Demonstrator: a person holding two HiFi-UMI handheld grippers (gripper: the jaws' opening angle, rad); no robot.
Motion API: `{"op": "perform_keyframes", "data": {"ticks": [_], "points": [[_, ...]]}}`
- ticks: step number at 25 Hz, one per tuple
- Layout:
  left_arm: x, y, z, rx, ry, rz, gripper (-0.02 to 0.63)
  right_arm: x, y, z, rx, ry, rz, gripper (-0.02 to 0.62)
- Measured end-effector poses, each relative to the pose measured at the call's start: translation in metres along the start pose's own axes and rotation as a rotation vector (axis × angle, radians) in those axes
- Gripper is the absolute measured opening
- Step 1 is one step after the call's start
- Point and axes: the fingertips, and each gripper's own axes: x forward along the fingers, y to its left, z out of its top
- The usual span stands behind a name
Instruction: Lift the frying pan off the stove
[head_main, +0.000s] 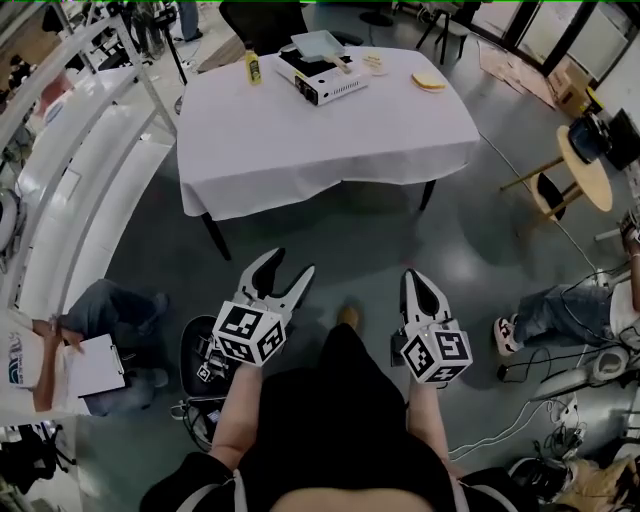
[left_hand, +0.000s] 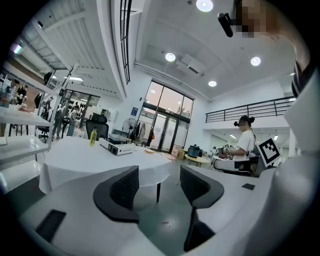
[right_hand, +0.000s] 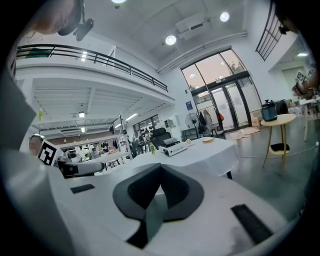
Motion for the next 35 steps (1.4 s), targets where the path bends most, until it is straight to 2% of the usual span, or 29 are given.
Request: {"op": "perform_keyframes", "data": {"ticks": [8, 19, 25, 35], "points": [[0.099, 0.039, 0.036, 0.007, -0.011, 0.080, 0.267, 0.096, -0.063, 0.053, -0.021, -0.011, 0.045, 0.003], [0.206, 0.060, 0.063, 0.022, -0.031, 0.122, 0.267, 0.188, -0.132, 0.095, -0.040, -0.023, 0.093, 0.003], [0.232, 0.056, 0.065, 0.028, -0.036, 0.143, 0.266, 0.213, -0.150, 0.103, -0.048, -0.020, 0.126, 0.003], [0.242, 0.059, 0.039, 0.002, 0.030, 0.160, 0.267, 0.217, -0.160, 0.076, -0.007, 0.047, 0.129, 0.003]]}}
